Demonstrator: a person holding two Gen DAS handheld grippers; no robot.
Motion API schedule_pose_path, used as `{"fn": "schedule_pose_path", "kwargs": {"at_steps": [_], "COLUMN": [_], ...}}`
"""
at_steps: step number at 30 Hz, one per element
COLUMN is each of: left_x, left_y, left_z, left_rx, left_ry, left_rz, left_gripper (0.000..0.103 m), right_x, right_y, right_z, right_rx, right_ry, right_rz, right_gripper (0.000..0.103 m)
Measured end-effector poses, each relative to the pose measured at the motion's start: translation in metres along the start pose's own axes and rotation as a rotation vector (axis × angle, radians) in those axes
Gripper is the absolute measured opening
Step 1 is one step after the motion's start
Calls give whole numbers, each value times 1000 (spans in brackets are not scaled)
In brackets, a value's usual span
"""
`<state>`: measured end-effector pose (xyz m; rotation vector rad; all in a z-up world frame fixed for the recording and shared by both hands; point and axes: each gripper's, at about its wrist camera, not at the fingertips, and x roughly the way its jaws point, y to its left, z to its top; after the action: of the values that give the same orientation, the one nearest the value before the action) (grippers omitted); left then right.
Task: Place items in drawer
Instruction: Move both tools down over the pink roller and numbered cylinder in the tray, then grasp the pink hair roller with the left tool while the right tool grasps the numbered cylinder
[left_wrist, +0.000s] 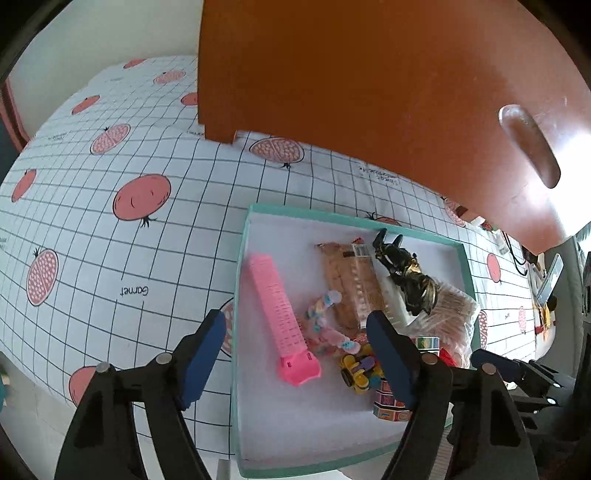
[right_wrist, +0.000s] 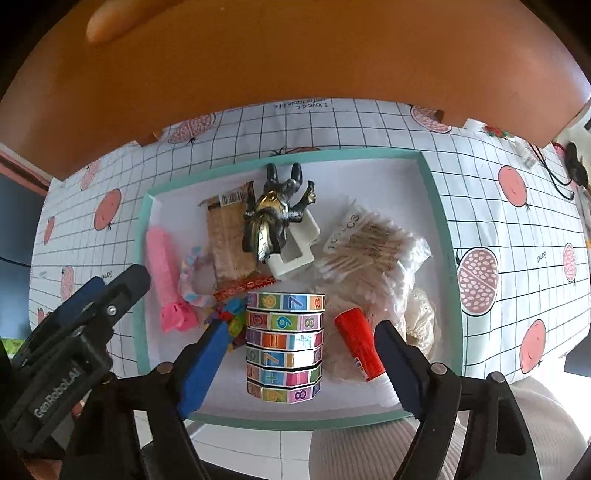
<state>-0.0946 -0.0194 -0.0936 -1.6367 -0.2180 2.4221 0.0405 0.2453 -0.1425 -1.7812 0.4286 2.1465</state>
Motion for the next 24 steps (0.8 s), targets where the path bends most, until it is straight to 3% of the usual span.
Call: {"fn": "schedule_pose_path", "kwargs": {"at_steps": [3, 7, 9, 11, 16, 24], "left_x": [4, 6, 8, 13, 19, 32], "left_y": [2, 3, 3, 4, 6, 17], "left_z": [-2, -4, -5, -7, -10, -13], "left_rx": [0, -13, -14, -12, -25, -85], "left_ry": [14, 17, 22, 45, 62, 104], "left_rz": [11, -5, -1, 0, -12, -66], "left_gripper": [68, 66, 53, 47, 46, 35], "right_x": [3, 9, 8, 8, 13, 18], "right_y": [-3, -6, -6, -2, -1, -6], "right_z": [-2, -4, -5, -6, -7, -6], "right_rx": [12, 32, 33, 18, -7, 32], "right_ry": [16, 45, 43, 45, 80, 116], "right_rz": [1, -3, -5, -4, -13, 7], "right_gripper": [83, 80, 77, 76, 72, 70]}}
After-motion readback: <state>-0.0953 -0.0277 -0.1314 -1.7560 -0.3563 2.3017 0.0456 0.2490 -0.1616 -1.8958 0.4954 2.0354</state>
